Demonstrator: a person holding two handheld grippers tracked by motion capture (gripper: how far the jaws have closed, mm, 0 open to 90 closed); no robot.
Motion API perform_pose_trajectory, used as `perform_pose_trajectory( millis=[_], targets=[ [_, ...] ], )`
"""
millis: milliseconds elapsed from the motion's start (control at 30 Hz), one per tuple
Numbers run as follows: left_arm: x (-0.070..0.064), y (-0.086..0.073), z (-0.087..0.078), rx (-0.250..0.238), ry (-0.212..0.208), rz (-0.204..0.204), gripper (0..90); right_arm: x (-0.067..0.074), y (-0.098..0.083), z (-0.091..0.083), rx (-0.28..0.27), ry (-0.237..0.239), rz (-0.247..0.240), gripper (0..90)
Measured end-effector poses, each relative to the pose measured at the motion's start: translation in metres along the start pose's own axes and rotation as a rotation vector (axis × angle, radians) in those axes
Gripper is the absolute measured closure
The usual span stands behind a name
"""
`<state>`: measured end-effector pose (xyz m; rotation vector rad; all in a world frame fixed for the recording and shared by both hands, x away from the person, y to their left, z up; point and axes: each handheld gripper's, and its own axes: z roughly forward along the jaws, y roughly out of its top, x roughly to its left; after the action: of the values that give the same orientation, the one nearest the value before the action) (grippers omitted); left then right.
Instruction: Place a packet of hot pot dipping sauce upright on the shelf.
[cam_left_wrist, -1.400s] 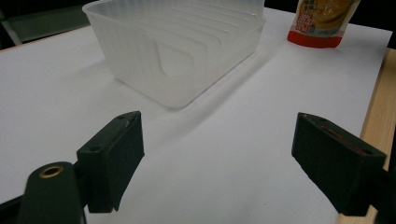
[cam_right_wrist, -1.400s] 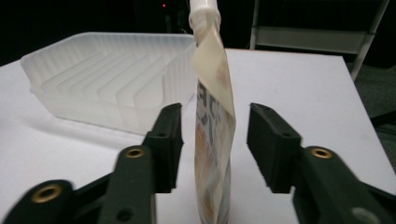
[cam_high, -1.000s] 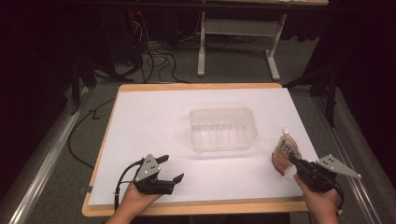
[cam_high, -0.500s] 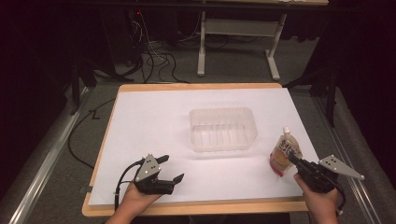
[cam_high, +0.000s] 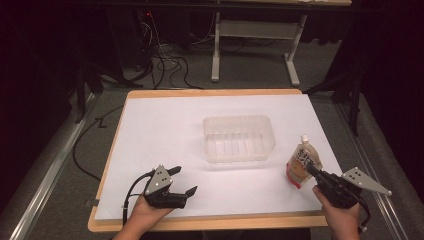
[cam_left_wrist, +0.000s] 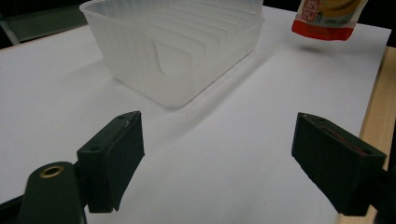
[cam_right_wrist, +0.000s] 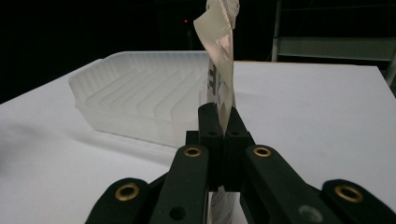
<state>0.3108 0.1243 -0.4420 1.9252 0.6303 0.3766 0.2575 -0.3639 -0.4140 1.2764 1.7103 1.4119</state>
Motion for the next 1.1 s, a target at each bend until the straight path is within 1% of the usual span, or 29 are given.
perform_pose_trajectory(
  millis=[67,100,133,167,200,267,300,533,700,733,900,967,1100],
  targets=[
    [0.0,0.0,0.0,0.0,0.0,0.001,17.4,0.004,0.002,0.0,-0.007,0.014,-0.007,90.0],
    [0.0,0.0,0.0,-0.002,0.001,0.001,17.4,0.004,0.002,0.0,-0.007,0.014,-0.007,90.0],
    [0.0,0.0,0.0,-0.002,0.001,0.002,17.5,0.008,0.003,0.0,-0.013,0.023,-0.007,90.0],
    [-0.001,0.0,0.0,-0.003,0.002,0.002,17.5,0.008,0.003,0.0,-0.013,0.023,-0.007,90.0],
    [0.0,0.0,0.0,-0.002,0.0,0.003,17.5,0.011,0.005,0.001,-0.023,0.041,0.002,90.0],
    [0.0,0.0,-0.001,-0.002,0.0,0.005,17.5,0.013,0.007,0.001,-0.032,0.053,0.001,90.0],
    [0.0,0.0,-0.001,-0.002,0.0,0.005,17.5,0.015,0.008,0.001,-0.037,0.058,0.008,90.0],
    [0.0,0.0,-0.003,-0.009,0.005,0.002,17.5,0.025,0.018,0.004,-0.057,0.083,0.0,90.0],
    [-0.001,0.001,-0.004,-0.009,0.005,0.008,17.4,0.028,0.023,0.01,-0.05,0.089,-0.006,90.0],
    [-0.001,0.001,-0.004,-0.011,0.004,0.007,17.5,0.03,0.025,0.013,-0.045,0.089,0.001,90.0],
    [0.0,0.001,-0.004,-0.012,0.004,0.008,17.5,0.033,0.028,0.018,-0.045,0.088,0.006,90.0],
    [0.0,0.001,-0.004,-0.014,0.008,0.012,17.5,0.035,0.03,0.022,-0.053,0.096,0.023,90.0],
    [0.0,0.001,-0.006,-0.025,0.027,0.015,17.5,0.037,0.034,0.024,-0.065,0.103,0.025,90.0]
  ],
)
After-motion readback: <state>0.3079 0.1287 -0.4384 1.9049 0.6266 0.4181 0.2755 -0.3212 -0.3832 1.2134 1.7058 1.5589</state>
